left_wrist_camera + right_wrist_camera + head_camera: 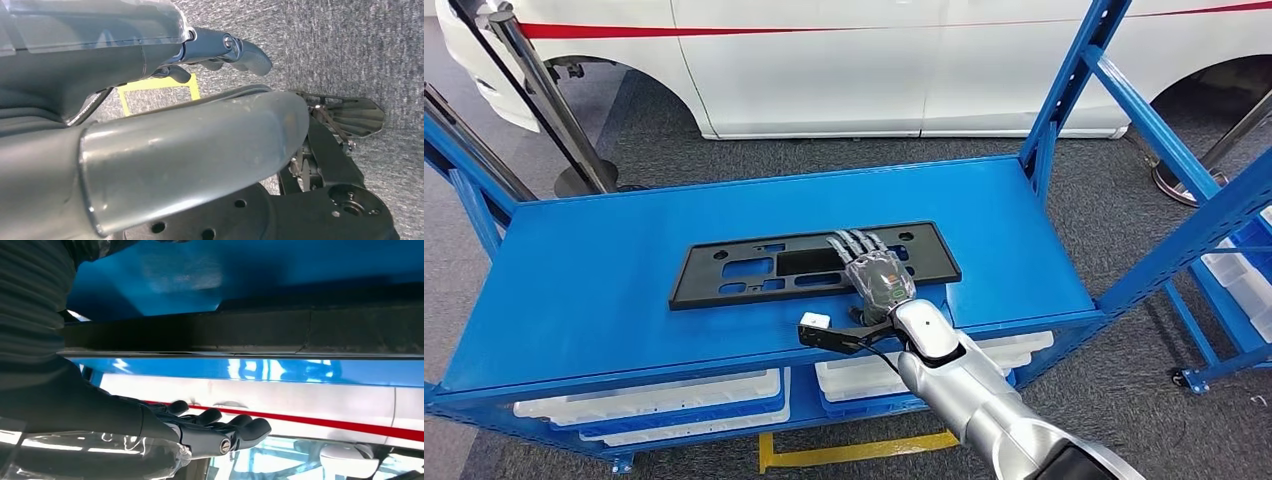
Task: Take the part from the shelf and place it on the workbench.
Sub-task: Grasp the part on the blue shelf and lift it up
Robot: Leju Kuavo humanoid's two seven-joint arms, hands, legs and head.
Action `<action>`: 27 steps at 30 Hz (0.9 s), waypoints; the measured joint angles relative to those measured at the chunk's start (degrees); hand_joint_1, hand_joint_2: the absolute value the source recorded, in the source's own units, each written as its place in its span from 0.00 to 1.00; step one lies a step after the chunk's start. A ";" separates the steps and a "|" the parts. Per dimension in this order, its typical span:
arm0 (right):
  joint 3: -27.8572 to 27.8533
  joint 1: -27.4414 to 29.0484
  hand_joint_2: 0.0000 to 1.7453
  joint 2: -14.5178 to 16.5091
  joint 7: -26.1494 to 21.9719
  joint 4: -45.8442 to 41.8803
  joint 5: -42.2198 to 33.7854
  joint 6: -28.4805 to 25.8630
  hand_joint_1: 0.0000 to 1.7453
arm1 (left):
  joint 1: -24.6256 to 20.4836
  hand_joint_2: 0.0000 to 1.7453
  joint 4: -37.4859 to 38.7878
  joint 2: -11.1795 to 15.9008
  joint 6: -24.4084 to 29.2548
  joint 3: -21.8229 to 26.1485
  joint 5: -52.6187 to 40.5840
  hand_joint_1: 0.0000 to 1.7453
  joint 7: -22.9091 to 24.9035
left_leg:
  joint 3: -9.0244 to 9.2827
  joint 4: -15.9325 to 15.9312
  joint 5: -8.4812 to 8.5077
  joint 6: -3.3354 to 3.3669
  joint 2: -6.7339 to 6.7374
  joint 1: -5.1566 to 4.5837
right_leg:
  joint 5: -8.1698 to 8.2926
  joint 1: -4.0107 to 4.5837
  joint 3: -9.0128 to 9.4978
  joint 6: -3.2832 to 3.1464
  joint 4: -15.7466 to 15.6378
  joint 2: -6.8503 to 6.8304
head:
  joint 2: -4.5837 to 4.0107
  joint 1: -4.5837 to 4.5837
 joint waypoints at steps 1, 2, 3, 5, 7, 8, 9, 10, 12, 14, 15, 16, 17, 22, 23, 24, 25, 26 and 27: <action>0.00 -0.23 1.00 0.10 0.83 0.61 0.76 -0.43 0.01 | 0.00 0.00 0.00 -0.01 0.01 0.00 -0.11 0.00 0.01 | 0.03 0.00 0.00 0.00 0.00 0.00 | 0.00 0.00 0.01 0.00 0.00 0.00 | 0.00 0.00; 0.00 -0.48 1.00 0.17 2.06 1.23 1.89 -1.07 0.21 | 0.00 0.00 0.00 -0.02 0.02 0.00 -0.26 0.00 0.03 | 0.05 0.00 0.00 0.00 0.00 0.00 | 0.00 0.00 0.01 0.00 -0.01 -0.01 | 0.00 0.00; 0.00 -0.73 1.00 0.21 3.63 1.91 3.31 -1.85 0.46 | 0.01 0.00 0.00 -0.02 0.04 0.00 -0.45 0.00 0.05 | 0.07 0.00 0.00 0.00 0.00 0.00 | 0.00 0.00 0.02 0.00 -0.01 -0.01 | 0.00 0.00; 0.00 -1.18 1.00 0.09 7.37 3.48 6.54 -3.33 0.94 | 0.04 0.00 0.00 -0.02 0.09 0.00 -0.74 0.00 0.09 | 0.09 0.00 0.00 0.00 -0.01 0.00 | 0.00 0.00 0.04 0.00 -0.01 -0.02 | 0.00 0.00; -0.01 -1.47 1.00 -0.34 10.54 5.11 9.35 -4.39 0.97 | 0.06 0.00 0.00 -0.02 0.13 0.00 -0.90 0.00 0.10 | 0.11 0.00 0.01 0.00 0.00 0.00 | 0.00 0.00 0.07 0.01 -0.01 -0.02 | 0.00 0.00; -0.03 -1.55 1.00 -0.66 11.46 5.81 10.30 -4.89 0.96 | 0.06 0.00 0.00 -0.02 0.13 0.00 -0.92 0.00 0.10 | 0.12 0.00 0.02 0.00 0.00 0.00 | 0.01 0.00 0.09 0.01 -0.01 -0.02 | 0.00 0.00; -0.12 -1.59 1.00 -0.98 11.94 6.38 10.88 -5.35 0.97 | 0.07 0.00 0.00 -0.02 0.14 0.00 -0.96 0.00 0.10 | 0.13 0.00 0.02 0.01 0.00 0.00 | 0.01 -0.01 0.10 0.01 -0.01 -0.02 | 0.00 0.00; -0.27 -1.59 1.00 -1.27 12.13 6.85 11.20 -5.76 0.97 | 0.08 0.00 0.00 -0.01 0.16 0.00 -0.99 0.00 0.10 | 0.14 0.00 0.03 0.01 0.00 0.00 | 0.01 -0.01 0.10 0.01 -0.01 -0.02 | 0.00 0.00; -0.83 -1.48 1.00 -1.71 12.03 7.55 11.60 -6.39 0.98 | 0.10 0.00 0.00 0.00 0.19 0.00 -1.08 0.00 0.10 | 0.14 0.00 0.03 0.01 0.00 0.00 | 0.01 -0.02 0.10 0.02 -0.01 -0.02 | 0.00 0.00; -1.53 -1.36 1.00 -2.03 11.69 7.99 12.15 -6.83 0.98 | 0.12 0.00 0.00 0.01 0.11 0.00 -1.22 0.00 0.09 | 0.13 0.01 0.03 0.01 0.00 0.00 | 0.01 -0.03 0.11 0.02 -0.01 -0.02 | 0.00 0.00; -1.89 -1.30 1.00 -2.14 11.44 8.12 12.48 -7.00 0.98 | 0.13 0.00 0.00 0.01 0.03 0.01 -1.29 0.00 0.05 | 0.13 0.01 0.03 0.01 0.00 0.00 | 0.01 -0.03 0.11 0.02 -0.01 -0.02 | 0.00 0.00; -2.28 -1.27 1.00 -2.20 11.18 8.19 12.74 -7.10 0.97 | 0.14 0.00 0.00 0.01 -0.08 0.02 -1.35 0.00 -0.03 | 0.14 0.01 0.02 0.01 0.00 0.00 | 0.01 -0.03 0.12 0.02 -0.01 -0.02 | 0.00 0.00; -2.68 -1.24 1.00 -2.23 10.90 8.22 12.98 -7.19 0.98 | 0.14 0.00 0.00 0.01 -0.18 0.04 -1.37 0.00 -0.17 | 0.14 0.01 0.02 0.01 0.00 0.00 | 0.01 -0.03 0.11 0.02 -0.01 -0.01 | 0.00 0.00; -4.42 -0.90 1.00 -2.26 9.97 8.20 13.62 -7.78 0.96 | 0.17 0.00 0.00 0.04 -0.48 0.34 -1.14 0.00 -1.58 | 0.14 0.01 0.02 0.01 -0.01 0.00 | 0.01 -0.02 0.11 0.02 -0.01 -0.02 | 0.00 0.00; -4.69 -0.82 1.00 -2.26 9.77 8.17 13.71 -7.79 0.96 | 0.18 0.00 0.00 0.05 -0.49 0.40 -1.08 0.00 -1.81 | 0.15 0.01 0.02 0.01 -0.01 0.00 | 0.01 -0.01 0.11 0.02 -0.01 -0.02 | 0.00 0.00; -4.94 -0.77 1.00 -2.26 9.60 8.13 13.79 -7.79 0.96 | 0.18 0.00 0.00 0.05 -0.49 0.48 -1.05 0.00 -1.97 | 0.15 0.01 0.02 0.01 -0.01 0.00 | 0.01 -0.01 0.12 0.02 -0.01 -0.02 | 0.00 0.00; -5.14 -0.73 1.00 -2.26 9.48 8.10 13.83 -7.79 0.96 | 0.18 0.00 0.00 0.05 -0.49 0.56 -1.04 0.00 -2.06 | 0.16 0.01 0.02 0.01 -0.01 0.00 | 0.01 -0.01 0.12 0.02 -0.01 -0.02 | 0.00 0.00; -5.28 -0.71 1.00 -2.26 9.40 8.07 13.86 -7.79 0.96 | 0.19 0.00 0.00 0.05 -0.50 0.67 -1.04 0.00 -2.09 | 0.16 0.01 0.02 0.01 -0.01 0.00 | 0.01 -0.01 0.13 0.02 -0.01 -0.02 | 0.00 0.00; -5.36 -0.69 1.00 -2.26 9.39 8.06 13.88 -7.79 0.96 | 0.21 0.00 0.00 0.06 -0.50 0.76 -1.04 0.00 -2.11 | 0.17 0.01 0.02 0.01 -0.01 0.00 | 0.01 -0.01 0.14 0.02 -0.01 -0.02 | 0.00 0.00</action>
